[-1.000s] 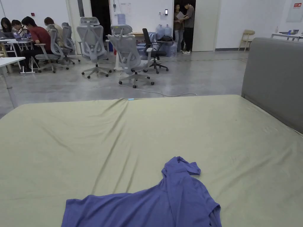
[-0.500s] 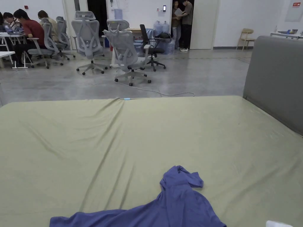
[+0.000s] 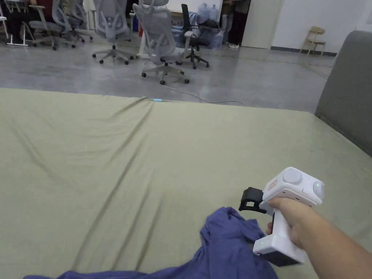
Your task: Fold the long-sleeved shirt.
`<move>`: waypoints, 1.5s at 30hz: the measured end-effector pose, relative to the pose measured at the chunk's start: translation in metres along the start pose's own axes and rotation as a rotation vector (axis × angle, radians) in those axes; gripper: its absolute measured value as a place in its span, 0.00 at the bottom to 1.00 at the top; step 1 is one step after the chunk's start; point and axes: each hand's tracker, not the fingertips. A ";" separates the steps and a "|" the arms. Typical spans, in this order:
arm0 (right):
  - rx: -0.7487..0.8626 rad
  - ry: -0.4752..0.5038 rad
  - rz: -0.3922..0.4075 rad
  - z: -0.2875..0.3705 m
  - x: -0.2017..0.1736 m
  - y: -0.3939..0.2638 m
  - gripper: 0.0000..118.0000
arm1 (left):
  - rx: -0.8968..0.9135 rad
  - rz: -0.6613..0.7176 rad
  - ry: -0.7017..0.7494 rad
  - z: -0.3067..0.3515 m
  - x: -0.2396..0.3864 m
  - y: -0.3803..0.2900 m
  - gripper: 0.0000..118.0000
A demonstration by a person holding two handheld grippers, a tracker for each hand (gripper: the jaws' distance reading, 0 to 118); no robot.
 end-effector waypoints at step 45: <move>-0.156 -0.034 0.511 0.091 0.000 -0.311 0.09 | -0.036 0.051 -0.069 0.053 0.043 -0.024 0.01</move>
